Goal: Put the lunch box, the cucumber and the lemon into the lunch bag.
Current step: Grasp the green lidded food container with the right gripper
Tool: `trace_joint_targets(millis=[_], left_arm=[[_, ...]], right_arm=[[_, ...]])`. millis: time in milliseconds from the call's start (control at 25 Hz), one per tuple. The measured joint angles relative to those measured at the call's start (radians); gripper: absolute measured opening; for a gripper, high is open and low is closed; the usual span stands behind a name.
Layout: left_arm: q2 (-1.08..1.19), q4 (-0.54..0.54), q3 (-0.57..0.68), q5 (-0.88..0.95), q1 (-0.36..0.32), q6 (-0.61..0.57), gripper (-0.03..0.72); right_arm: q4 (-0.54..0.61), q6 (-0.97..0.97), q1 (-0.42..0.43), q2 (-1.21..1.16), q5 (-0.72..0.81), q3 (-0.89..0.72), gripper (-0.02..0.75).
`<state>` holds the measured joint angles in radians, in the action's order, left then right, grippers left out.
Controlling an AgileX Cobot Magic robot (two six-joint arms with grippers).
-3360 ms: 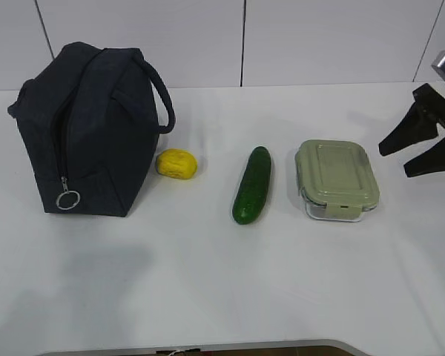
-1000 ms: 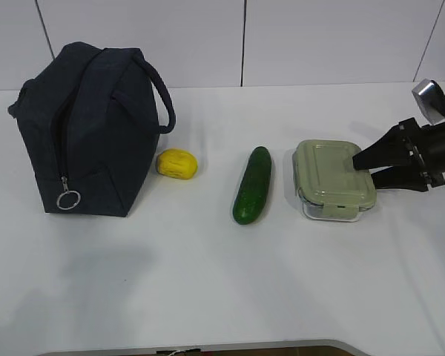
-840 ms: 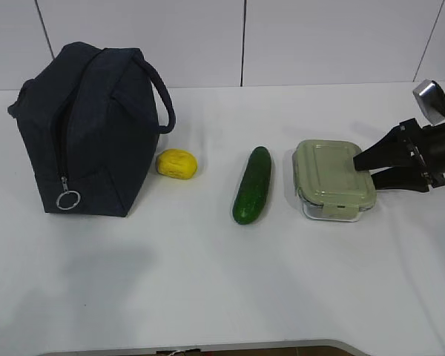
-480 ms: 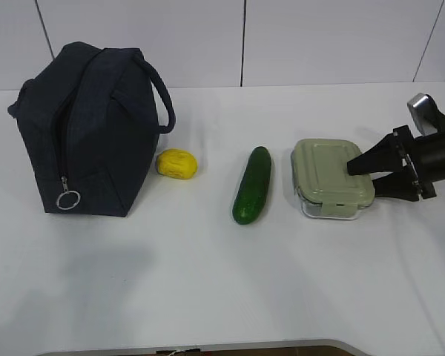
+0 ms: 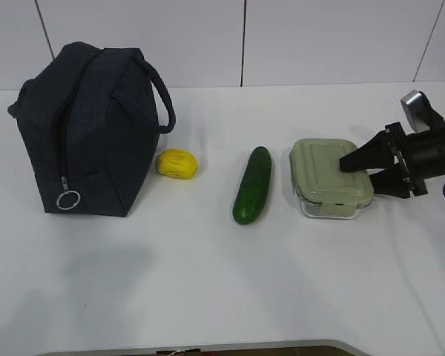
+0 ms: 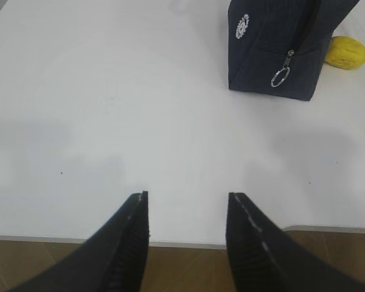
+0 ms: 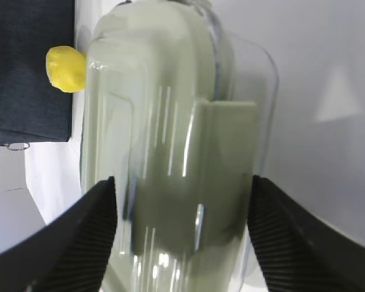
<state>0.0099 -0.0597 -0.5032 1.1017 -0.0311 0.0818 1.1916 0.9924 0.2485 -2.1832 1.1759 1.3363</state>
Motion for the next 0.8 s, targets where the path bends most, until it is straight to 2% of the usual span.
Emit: trace_joint_targets(millis=[600,800], left_arm=[[0.000,0.000,0.000,0.000,0.000,0.000,0.305],[0.000,0.000,0.000,0.000,0.000,0.000,0.305]], right_arm=[[0.010,0.004,-0.007,-0.012,-0.002,0.000,0.531],[0.018,0.004,-0.007,-0.012,0.000,0.002,0.441]])
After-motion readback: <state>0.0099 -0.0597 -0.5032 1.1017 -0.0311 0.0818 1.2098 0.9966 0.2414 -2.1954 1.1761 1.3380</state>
